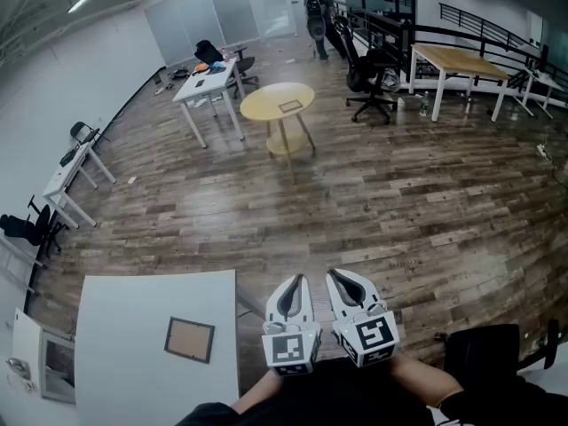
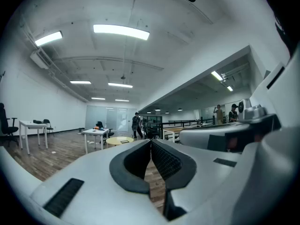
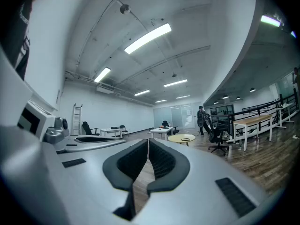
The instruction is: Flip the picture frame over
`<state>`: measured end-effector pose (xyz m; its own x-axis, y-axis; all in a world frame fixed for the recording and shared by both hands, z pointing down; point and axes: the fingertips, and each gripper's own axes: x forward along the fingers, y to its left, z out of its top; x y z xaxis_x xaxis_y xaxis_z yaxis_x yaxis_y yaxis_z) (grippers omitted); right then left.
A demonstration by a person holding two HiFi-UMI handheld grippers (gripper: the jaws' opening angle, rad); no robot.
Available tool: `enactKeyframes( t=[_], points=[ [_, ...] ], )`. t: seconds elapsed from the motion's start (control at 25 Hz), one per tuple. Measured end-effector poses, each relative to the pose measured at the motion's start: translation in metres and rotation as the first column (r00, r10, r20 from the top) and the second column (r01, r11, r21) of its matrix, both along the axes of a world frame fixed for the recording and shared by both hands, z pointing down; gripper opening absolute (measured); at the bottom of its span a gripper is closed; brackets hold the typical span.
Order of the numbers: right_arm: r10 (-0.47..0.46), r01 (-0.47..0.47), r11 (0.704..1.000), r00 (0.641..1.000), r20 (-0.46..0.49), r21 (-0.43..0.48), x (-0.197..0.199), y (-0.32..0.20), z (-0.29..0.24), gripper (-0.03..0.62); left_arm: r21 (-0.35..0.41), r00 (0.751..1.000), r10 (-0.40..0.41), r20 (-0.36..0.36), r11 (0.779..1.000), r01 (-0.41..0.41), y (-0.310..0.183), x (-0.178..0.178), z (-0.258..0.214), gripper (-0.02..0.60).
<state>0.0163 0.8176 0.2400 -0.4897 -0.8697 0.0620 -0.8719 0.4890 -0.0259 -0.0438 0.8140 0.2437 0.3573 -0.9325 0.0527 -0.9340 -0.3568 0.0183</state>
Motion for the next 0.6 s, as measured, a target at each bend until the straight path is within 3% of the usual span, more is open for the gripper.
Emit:
enactKeyframes(
  t=[0.32,0.6],
  points=[
    [-0.008,0.008,1.0,1.0,0.021,0.025,-0.005,0.004,-0.004,0.023,0.014,1.0,-0.015,0.015,1.0,0.015,0.003,-0.008,-0.005,0.028],
    [0.023,-0.024,0.999,0.999,0.023,0.041,-0.014,0.026,-0.004,0.024,-0.019,0.999,-0.04,0.029,0.999,0.041,0.033,-0.041,0.003,0.028]
  ],
)
